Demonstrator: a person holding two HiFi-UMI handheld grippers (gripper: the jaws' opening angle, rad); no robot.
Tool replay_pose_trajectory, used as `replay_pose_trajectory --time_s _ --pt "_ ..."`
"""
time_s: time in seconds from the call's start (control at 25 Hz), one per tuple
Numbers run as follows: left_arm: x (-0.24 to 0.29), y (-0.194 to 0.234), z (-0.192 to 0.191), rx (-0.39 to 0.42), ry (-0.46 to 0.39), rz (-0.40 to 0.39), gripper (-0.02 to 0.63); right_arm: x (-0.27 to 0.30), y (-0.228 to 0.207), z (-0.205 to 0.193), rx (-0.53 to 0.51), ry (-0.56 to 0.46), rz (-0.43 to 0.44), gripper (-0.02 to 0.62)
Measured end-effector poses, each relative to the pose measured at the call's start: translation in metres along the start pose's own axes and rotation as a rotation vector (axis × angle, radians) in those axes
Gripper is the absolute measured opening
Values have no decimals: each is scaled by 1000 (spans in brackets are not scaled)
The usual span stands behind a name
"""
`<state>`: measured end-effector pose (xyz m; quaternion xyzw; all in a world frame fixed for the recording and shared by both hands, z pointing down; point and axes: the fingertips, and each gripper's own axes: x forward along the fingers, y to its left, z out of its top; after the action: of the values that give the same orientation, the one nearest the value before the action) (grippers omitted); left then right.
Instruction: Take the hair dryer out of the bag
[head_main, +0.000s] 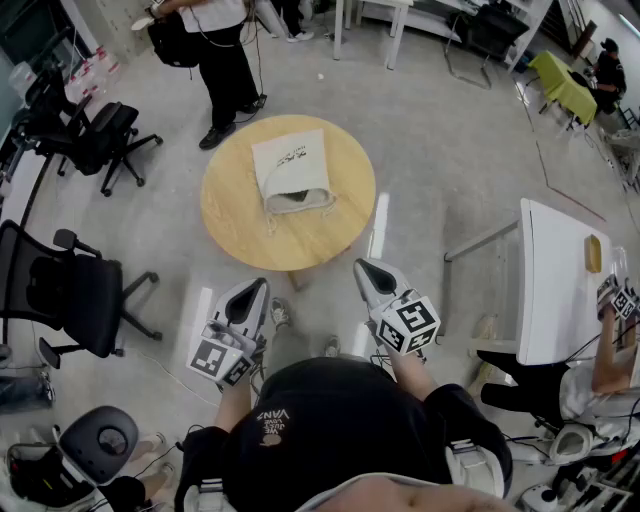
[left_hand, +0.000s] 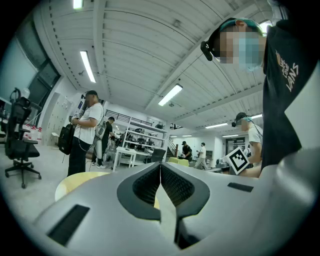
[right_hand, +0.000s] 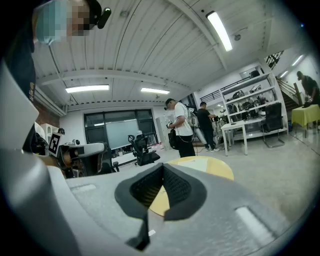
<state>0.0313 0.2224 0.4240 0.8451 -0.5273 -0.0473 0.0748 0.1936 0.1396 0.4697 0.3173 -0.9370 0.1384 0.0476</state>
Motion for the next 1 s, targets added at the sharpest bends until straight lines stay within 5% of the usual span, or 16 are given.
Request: replay_pose_trajectory --time_s 0.36,1.0 --pt "31 34 0 -2 17 -39 3 30 -1 25 23 -94 42 -2" --pt "97 157 20 19 56 -196 3 142 -13 51 43 -119 -89 -2"
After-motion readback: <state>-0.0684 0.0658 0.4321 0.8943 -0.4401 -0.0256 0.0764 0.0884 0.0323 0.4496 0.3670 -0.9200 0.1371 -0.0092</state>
